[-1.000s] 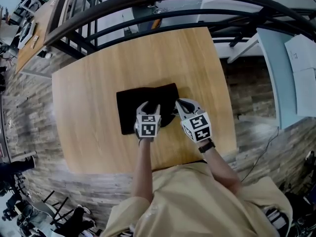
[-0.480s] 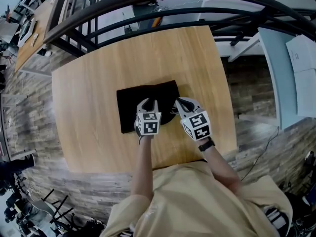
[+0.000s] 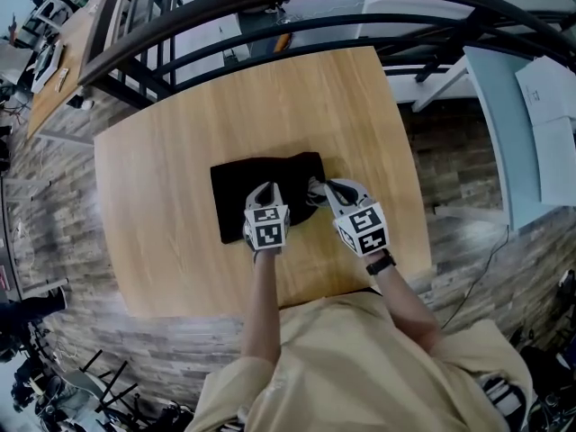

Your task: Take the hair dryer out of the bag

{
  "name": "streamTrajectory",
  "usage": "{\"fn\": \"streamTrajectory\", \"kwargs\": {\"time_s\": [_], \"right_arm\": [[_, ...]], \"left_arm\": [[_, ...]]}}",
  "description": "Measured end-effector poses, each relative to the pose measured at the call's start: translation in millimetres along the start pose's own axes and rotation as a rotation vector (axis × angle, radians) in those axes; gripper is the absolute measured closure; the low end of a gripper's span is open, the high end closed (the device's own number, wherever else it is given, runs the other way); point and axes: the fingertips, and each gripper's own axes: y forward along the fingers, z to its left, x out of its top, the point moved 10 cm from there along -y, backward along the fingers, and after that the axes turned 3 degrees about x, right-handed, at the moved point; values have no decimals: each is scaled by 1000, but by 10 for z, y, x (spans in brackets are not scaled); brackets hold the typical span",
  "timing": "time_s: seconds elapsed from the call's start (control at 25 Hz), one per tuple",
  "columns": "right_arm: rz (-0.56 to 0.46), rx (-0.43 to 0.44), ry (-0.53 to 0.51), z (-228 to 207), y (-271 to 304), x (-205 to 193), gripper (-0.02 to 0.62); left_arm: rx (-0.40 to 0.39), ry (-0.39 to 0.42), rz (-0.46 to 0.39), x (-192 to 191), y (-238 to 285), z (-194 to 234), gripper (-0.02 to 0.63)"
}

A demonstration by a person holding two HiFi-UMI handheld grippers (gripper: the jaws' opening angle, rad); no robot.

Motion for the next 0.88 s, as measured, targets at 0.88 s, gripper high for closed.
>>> {"fn": "streamTrajectory", "kwargs": {"time_s": [0.88], "right_arm": [[491, 472, -579, -125, 931, -312, 365]], "left_arm": [[-81, -36, -45, 54, -272, 127, 589]]}}
